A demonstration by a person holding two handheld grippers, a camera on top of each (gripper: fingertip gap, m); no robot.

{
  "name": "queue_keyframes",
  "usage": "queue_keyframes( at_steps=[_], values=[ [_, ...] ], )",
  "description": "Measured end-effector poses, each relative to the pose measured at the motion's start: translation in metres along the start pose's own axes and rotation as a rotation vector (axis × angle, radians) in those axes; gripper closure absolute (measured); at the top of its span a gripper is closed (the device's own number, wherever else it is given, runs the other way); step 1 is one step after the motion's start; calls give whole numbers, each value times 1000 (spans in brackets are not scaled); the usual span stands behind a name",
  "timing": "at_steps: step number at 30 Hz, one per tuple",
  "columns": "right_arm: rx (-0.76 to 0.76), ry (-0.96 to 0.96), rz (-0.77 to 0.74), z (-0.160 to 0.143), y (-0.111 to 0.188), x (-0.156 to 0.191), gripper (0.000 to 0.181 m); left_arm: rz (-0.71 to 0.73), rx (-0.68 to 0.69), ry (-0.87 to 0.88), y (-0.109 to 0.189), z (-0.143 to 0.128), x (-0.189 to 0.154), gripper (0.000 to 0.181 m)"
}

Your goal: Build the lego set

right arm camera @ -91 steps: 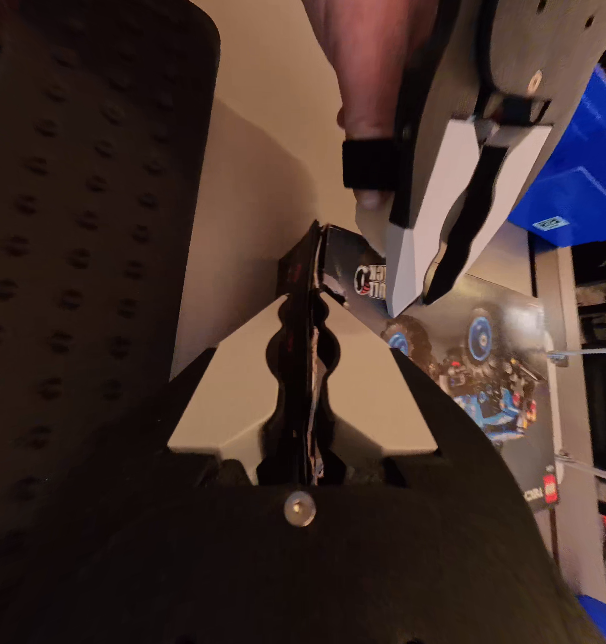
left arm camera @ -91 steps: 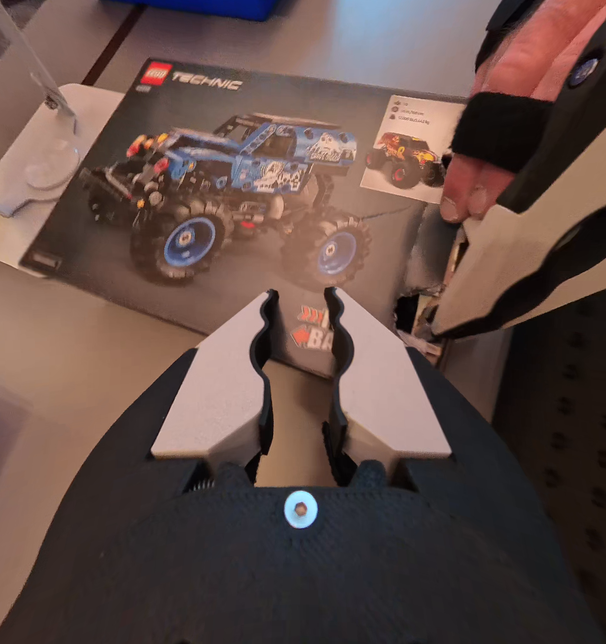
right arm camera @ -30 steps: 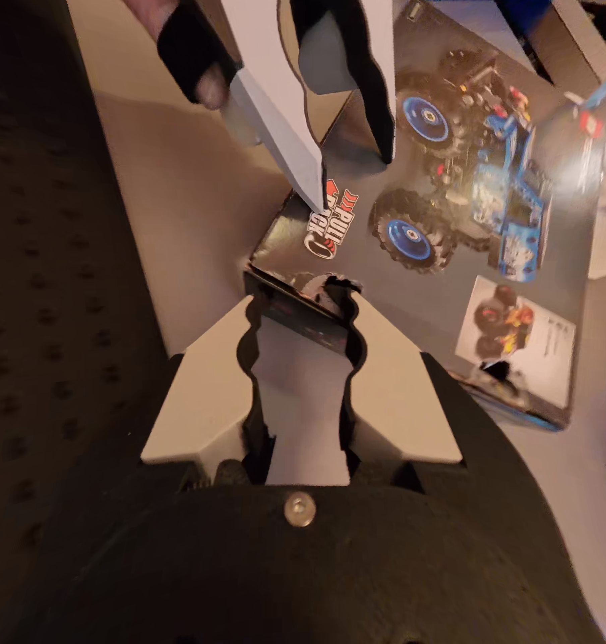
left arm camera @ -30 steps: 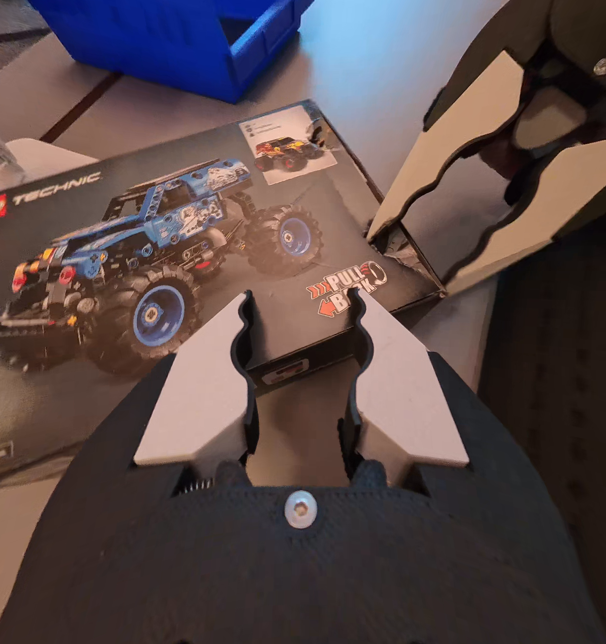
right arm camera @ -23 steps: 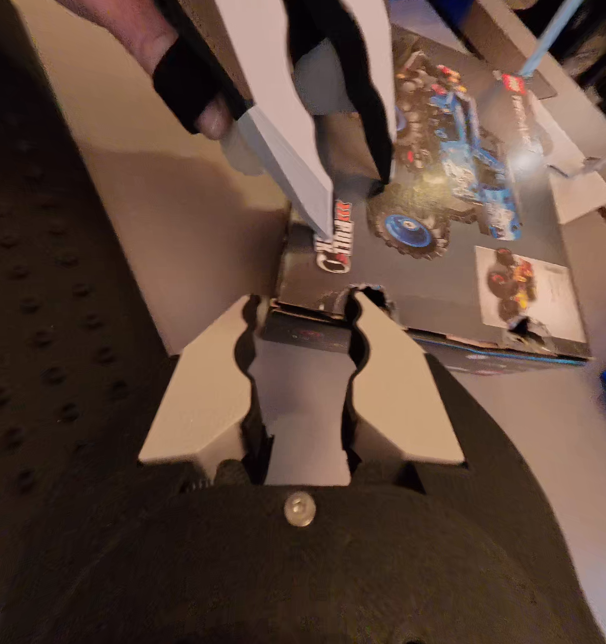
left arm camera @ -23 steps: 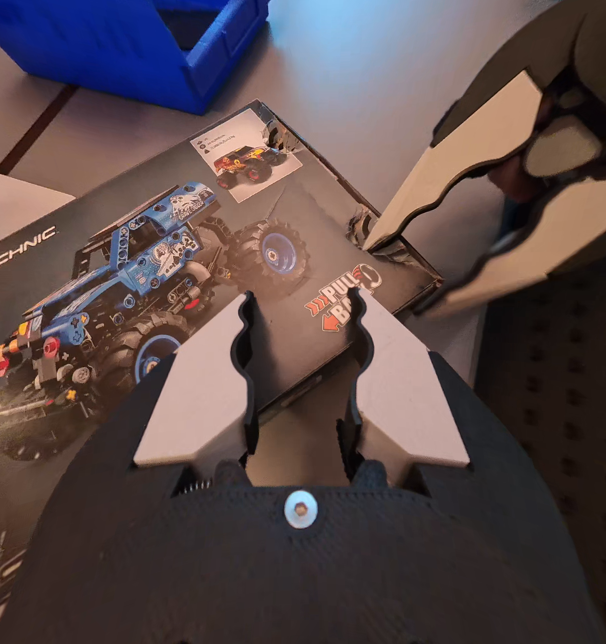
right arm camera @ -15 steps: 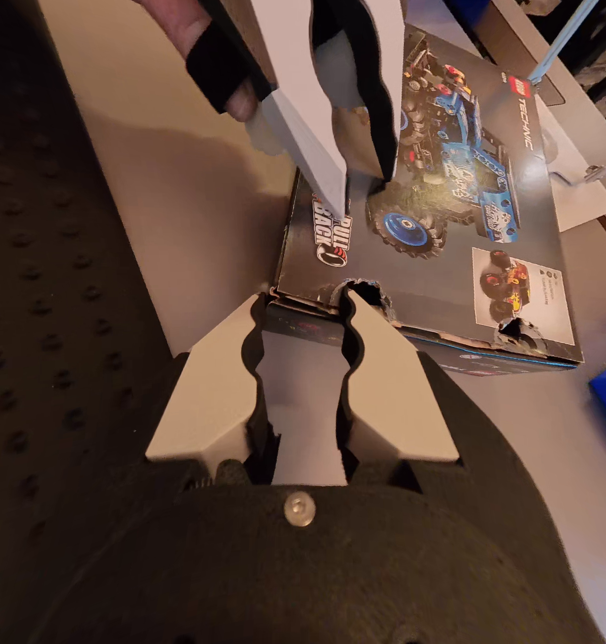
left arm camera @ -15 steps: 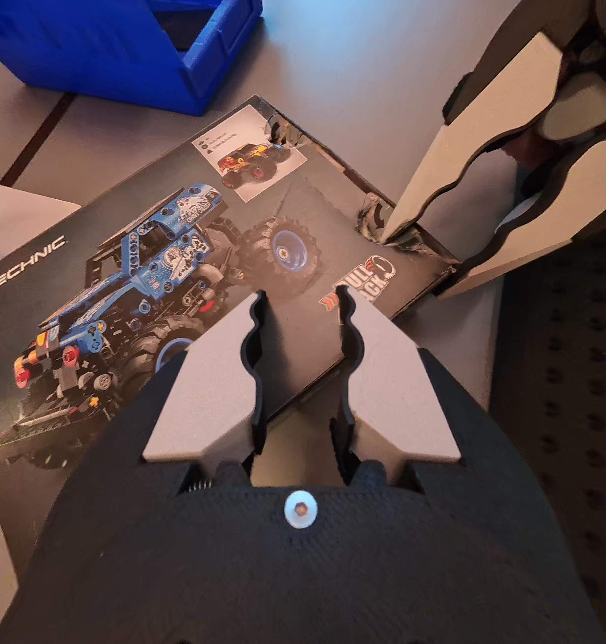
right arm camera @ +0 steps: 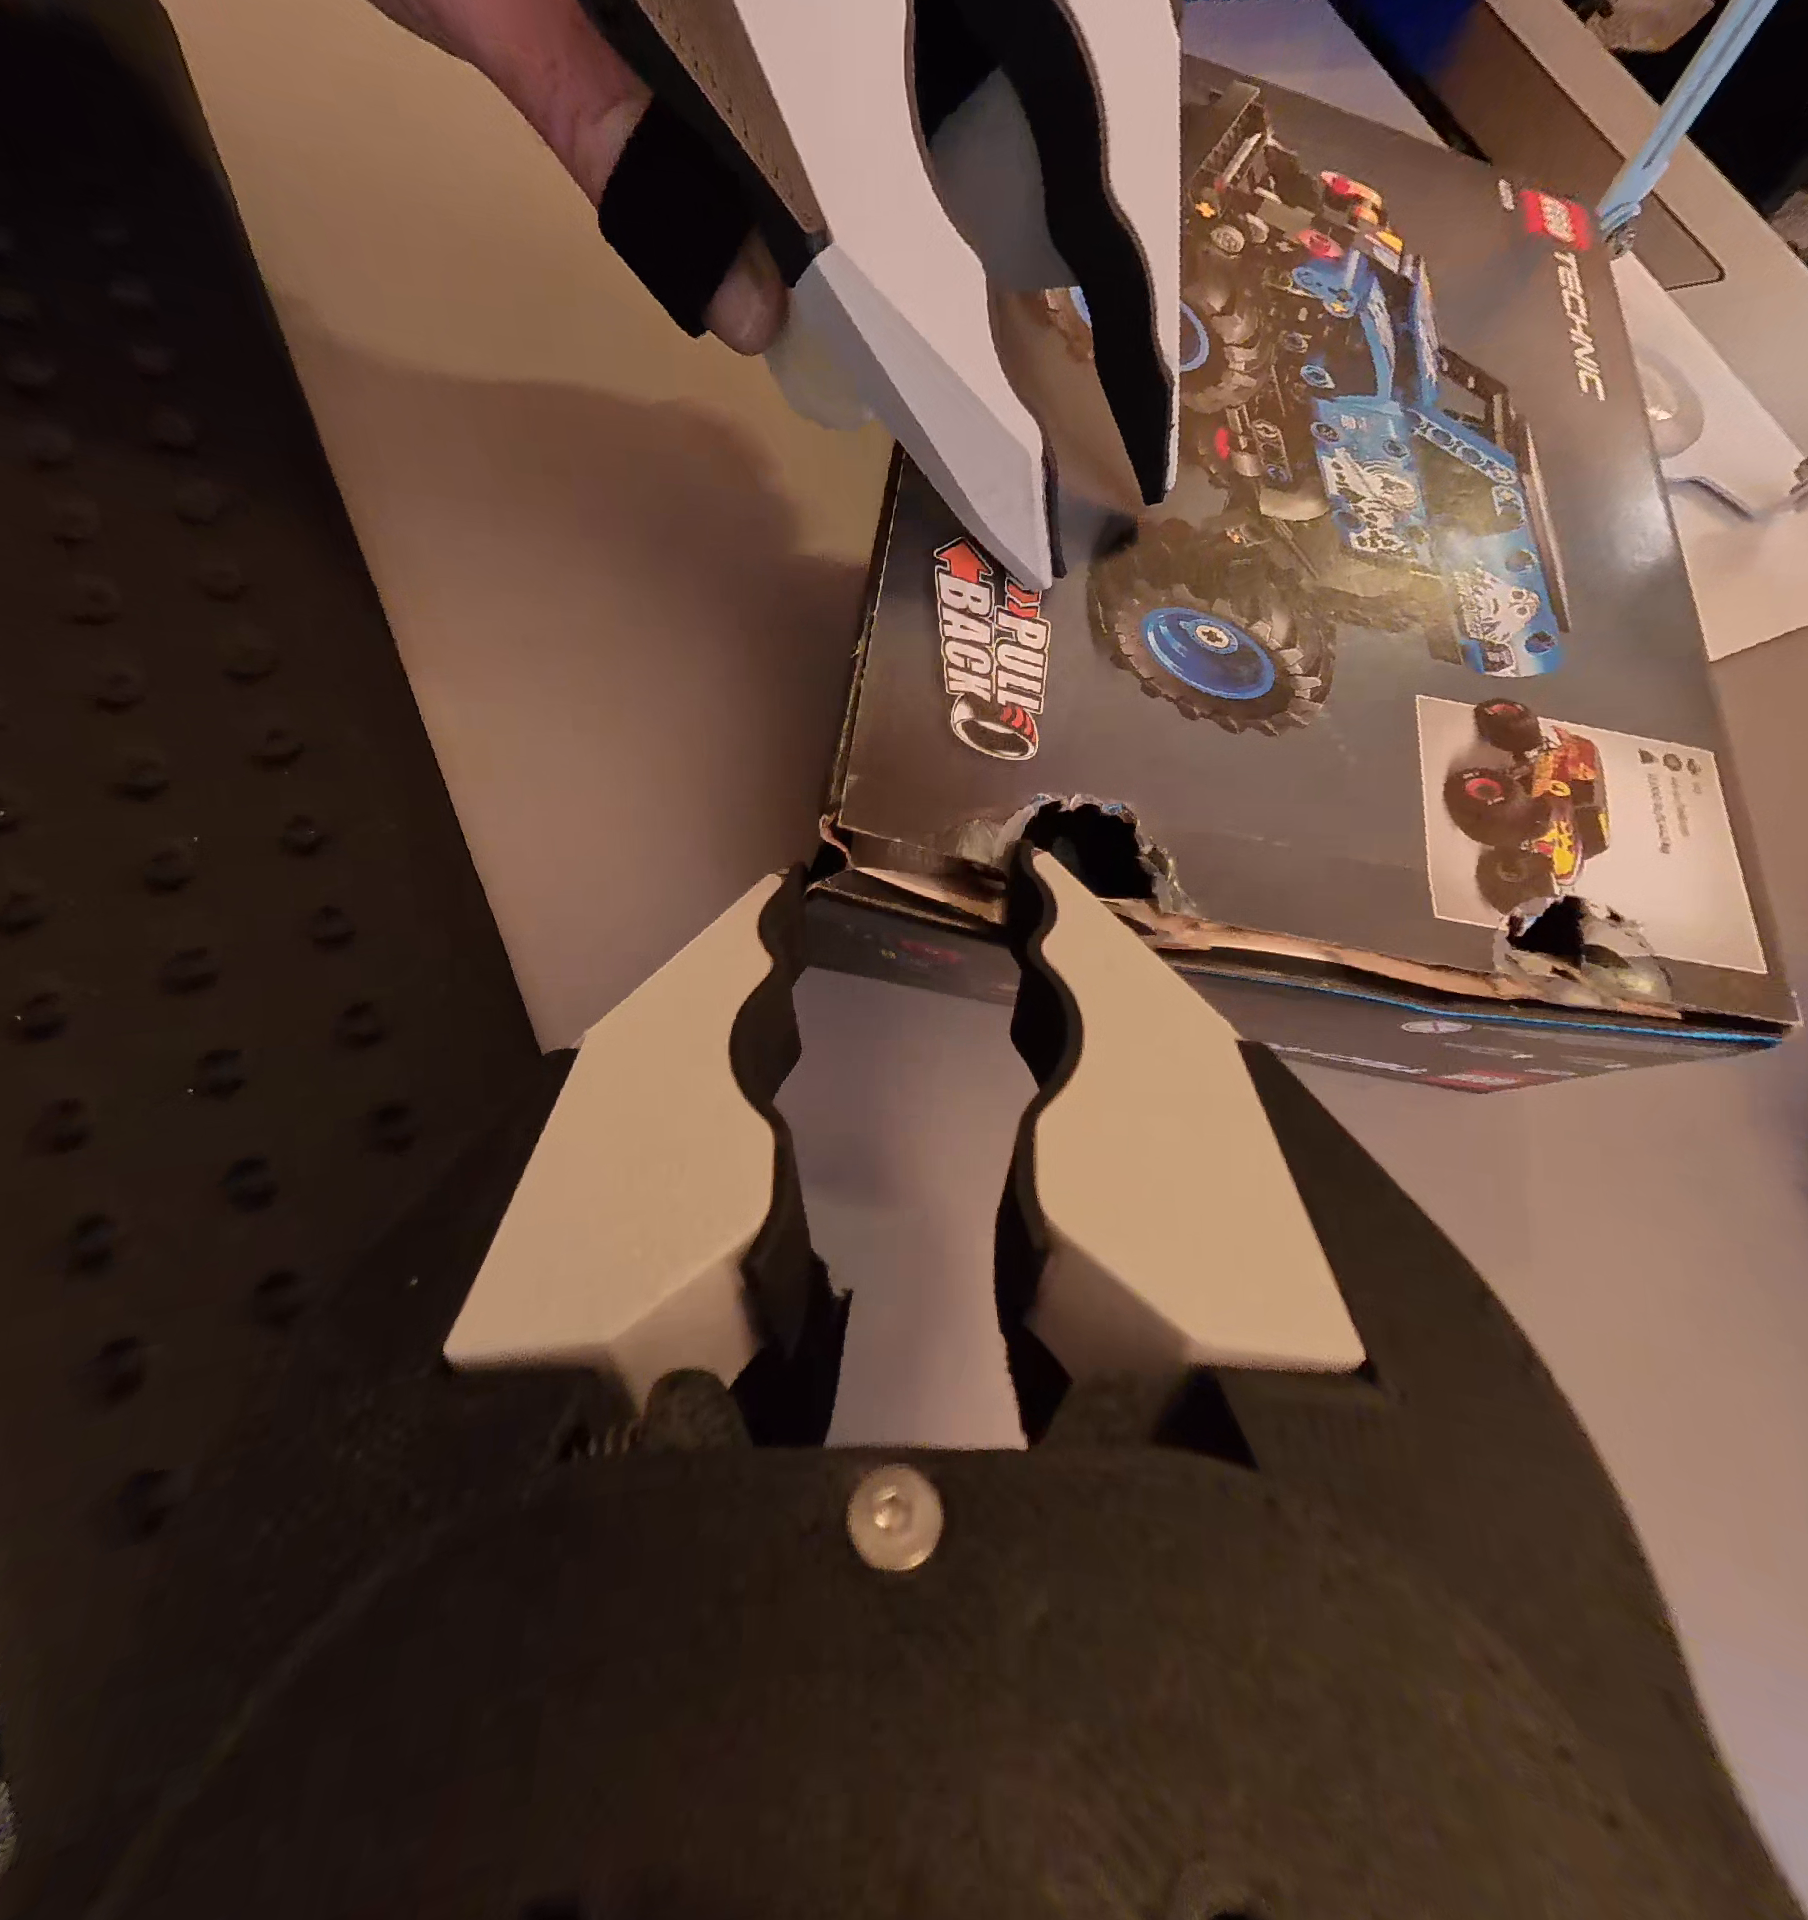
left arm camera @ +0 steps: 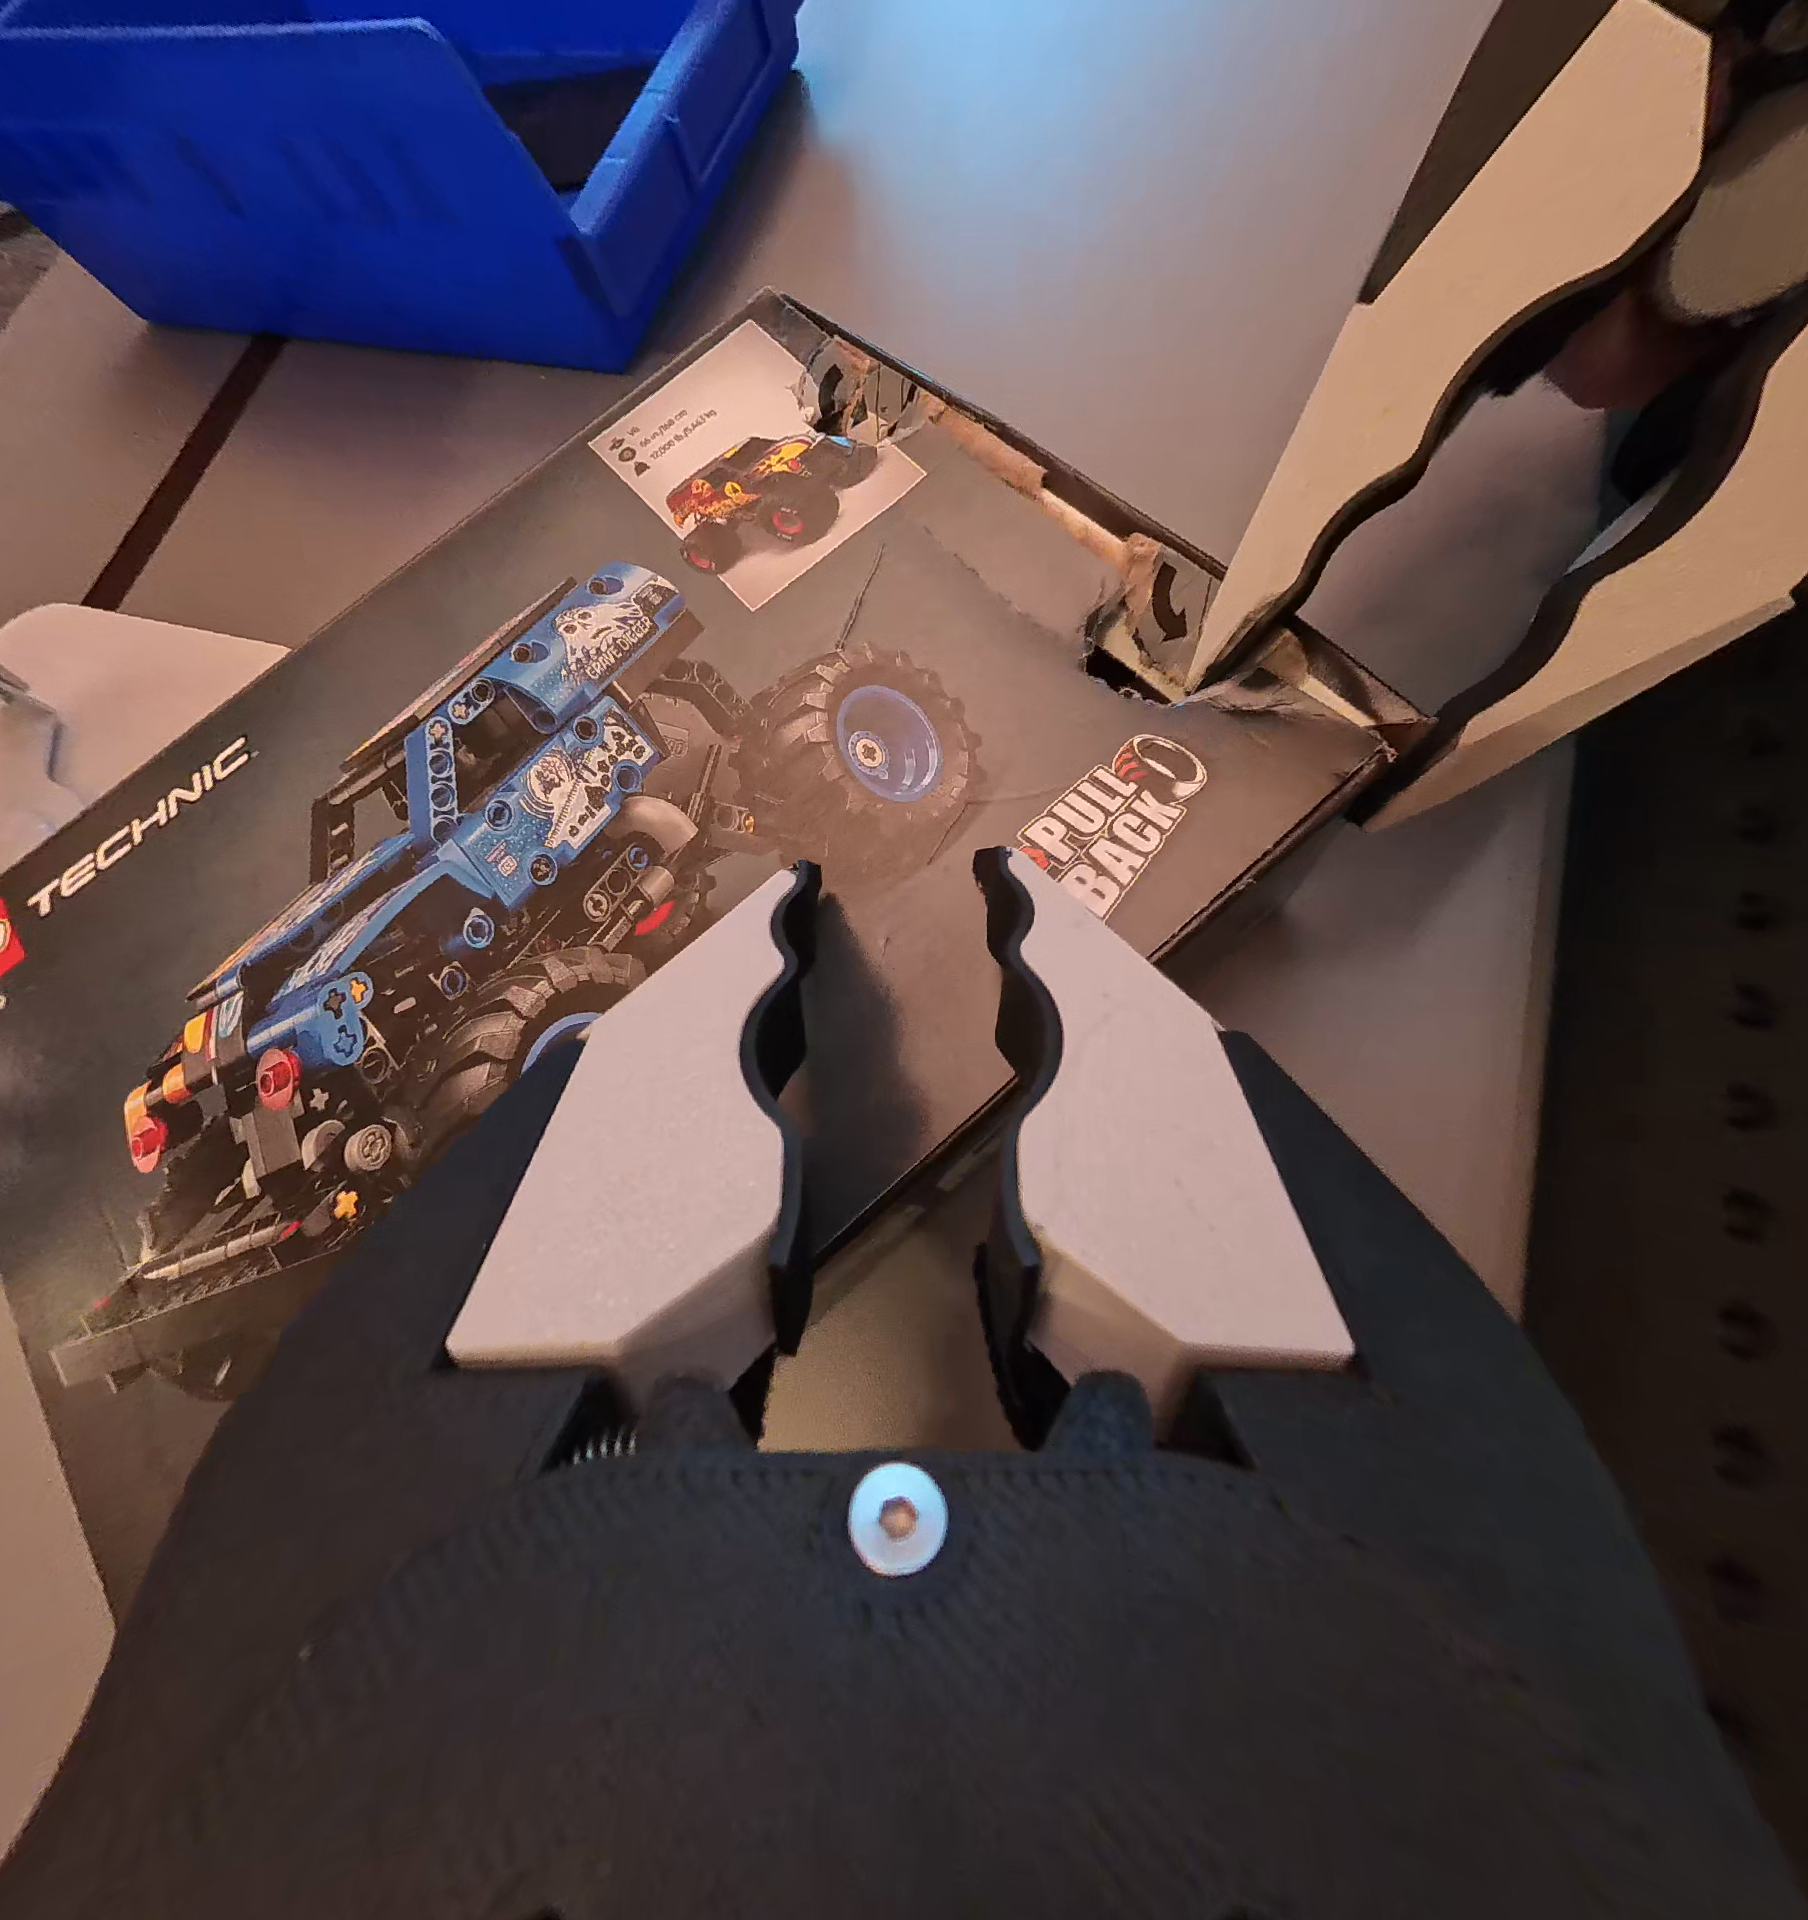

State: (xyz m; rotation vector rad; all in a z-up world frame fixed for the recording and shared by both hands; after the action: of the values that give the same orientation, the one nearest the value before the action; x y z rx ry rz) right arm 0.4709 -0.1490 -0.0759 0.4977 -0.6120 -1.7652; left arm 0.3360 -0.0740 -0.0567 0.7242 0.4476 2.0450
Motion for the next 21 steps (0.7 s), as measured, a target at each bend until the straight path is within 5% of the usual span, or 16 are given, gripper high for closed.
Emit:
queue_keyframes(
  at_steps=[16, 21],
  values=[
    [-73, 2, -43, -13, 9, 12, 147, 45, -8, -67, -3, 1, -7, 156],
    [17, 33, -66, -11, 12, 16, 148, 49, 0, -82, -5, 2, -7, 161]
  ],
)
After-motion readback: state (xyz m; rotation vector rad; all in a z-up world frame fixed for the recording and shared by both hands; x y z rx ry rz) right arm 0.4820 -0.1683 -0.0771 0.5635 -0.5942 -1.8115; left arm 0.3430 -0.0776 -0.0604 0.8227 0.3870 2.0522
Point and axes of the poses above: each gripper's, where its closed fingertips meet, y back along the fingers, z out of its top, x = y × z across the jaws, the point moved 7 cm from there along y, back along the fingers, and after that the axes turned 15 degrees about z, right-handed, at the moved point
